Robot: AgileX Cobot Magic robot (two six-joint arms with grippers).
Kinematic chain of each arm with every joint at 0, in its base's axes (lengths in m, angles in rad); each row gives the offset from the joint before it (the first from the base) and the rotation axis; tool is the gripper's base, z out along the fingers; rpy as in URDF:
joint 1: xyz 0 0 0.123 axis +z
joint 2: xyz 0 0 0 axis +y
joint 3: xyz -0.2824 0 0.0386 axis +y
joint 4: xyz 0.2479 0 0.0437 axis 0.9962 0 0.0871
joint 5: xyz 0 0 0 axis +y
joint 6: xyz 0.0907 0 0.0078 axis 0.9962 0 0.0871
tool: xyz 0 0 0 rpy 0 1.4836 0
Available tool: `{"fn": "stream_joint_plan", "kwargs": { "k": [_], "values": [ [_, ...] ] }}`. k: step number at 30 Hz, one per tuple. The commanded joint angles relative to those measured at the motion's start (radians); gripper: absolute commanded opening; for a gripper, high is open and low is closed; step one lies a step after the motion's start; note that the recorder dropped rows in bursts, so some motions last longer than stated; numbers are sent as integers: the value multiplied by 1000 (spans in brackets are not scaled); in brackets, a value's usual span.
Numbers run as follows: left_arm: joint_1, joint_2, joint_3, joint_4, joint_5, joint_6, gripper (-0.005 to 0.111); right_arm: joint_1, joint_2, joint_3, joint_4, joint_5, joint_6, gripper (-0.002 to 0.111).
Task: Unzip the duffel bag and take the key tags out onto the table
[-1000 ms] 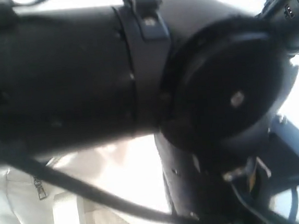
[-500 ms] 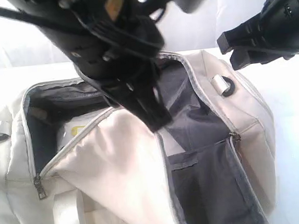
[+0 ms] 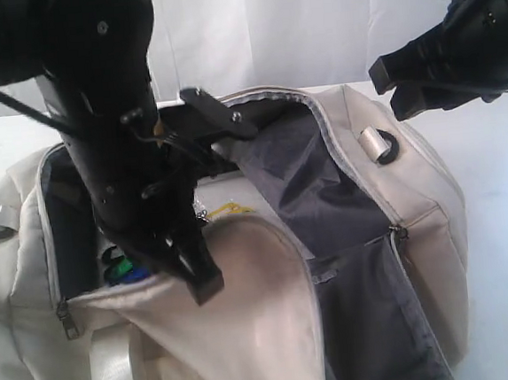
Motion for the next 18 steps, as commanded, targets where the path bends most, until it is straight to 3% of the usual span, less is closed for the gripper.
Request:
{"fn": "stream_joint_plan", "kwargs": {
  "k": [1,9,12,16,18],
  "values": [
    [-5,-88,107,-169,95,48,0,-2,0,-5,2,-5,-15,46],
    [-5,-271,199,-170,95,26,0,-2,0,-5,93,-6,-69,46],
    [-5,-281,199,-23,95,-18,0,-2,3,-5,183,-2,-137,46],
    [32,-266,199,342,95,-307,0,-2,14,-5,218,-3,-173,48],
    [66,-255,199,401,63,-378,7,-2,32,-5,218,-3,-187,56]
  ]
}}
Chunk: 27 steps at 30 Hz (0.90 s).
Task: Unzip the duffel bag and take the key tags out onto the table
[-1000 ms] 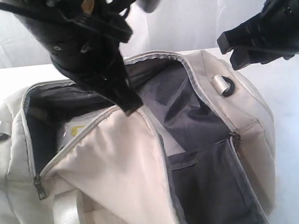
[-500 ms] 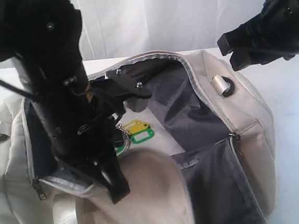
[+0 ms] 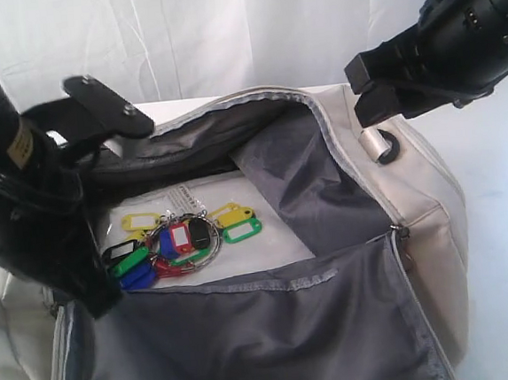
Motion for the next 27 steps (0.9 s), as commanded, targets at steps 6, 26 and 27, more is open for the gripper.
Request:
{"fn": "stream_joint_plan", "kwargs": {
  "k": [6,26,27],
  "values": [
    [172,83,6,156,-2,-211,64,-1,102,-5,6,-25,-52,75],
    [447,263,6,-59,-278,-48,8,-1,310,-78,-221,-125,67,58],
    [447,263,4,-39,-297,-48,0,-1,312,-78,-221,-125,67,44]
  ]
}}
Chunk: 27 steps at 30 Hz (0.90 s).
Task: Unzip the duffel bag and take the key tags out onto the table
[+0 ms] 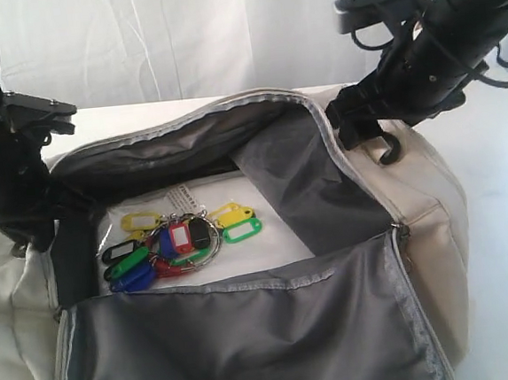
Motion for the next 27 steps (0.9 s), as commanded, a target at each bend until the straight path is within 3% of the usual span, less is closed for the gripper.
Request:
{"fn": "stream_joint_plan", "kwargs": {
  "k": [1,2,3,9,15,22,24,27],
  "values": [
    [5,19,-3,23,-79,35,0,-1,23,-6,-11,-4,8,30],
    [5,20,-16,42,-79,49,0,-3,21,-6,-11,-14,8,11],
    [5,26,-33,63,-79,64,0,-7,16,-8,-11,-26,8,1],
    [5,68,-195,186,-59,80,0,-70,7,-101,-2,9,5,0],
    [5,150,-371,189,-25,156,0,-100,7,-172,2,56,5,0],
    [5,195,-405,184,42,159,1,-100,28,-178,4,78,5,1],
    [5,183,-405,184,51,136,14,-100,26,-184,4,80,5,15],
    [5,113,-406,183,45,134,53,-99,-14,-262,37,97,3,60]
  ]
}}
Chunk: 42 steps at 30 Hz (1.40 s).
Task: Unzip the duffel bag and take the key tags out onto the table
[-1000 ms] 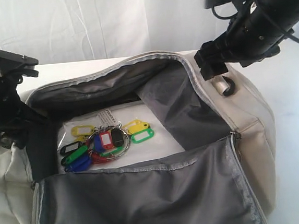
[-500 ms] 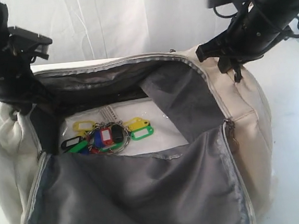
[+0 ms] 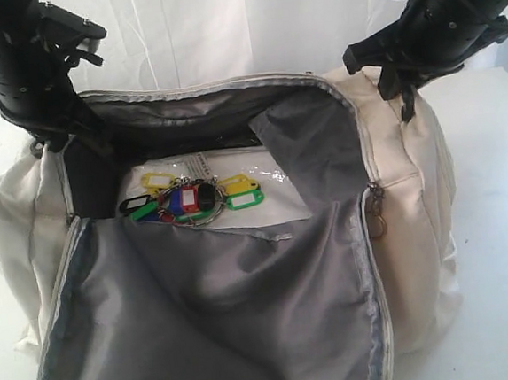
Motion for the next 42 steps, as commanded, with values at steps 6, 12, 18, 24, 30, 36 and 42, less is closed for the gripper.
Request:
{"fn": "stream_joint_plan", "kwargs": {
  "k": [6,12,18,24,30,36,42],
  "values": [
    [5,-246,20,-88,84,-63,38,83,-37,-174,379,84,-221,58],
    [5,-563,393,-141,-183,-196,1,288,177,-176,260,85,-222,56],
    [5,-854,727,-45,-498,-375,1,354,335,-241,191,57,-181,56],
    [5,-1001,971,179,-641,-705,1,391,447,-312,138,10,-137,55],
    [5,-1055,1110,704,-603,-1317,1,398,541,-376,72,6,-89,50],
    [5,-1060,1166,1033,-478,-1717,1,398,574,-384,70,19,-95,12],
    [5,-1060,1171,1033,-489,-1709,1,396,561,-406,62,40,-115,0]
  ]
}}
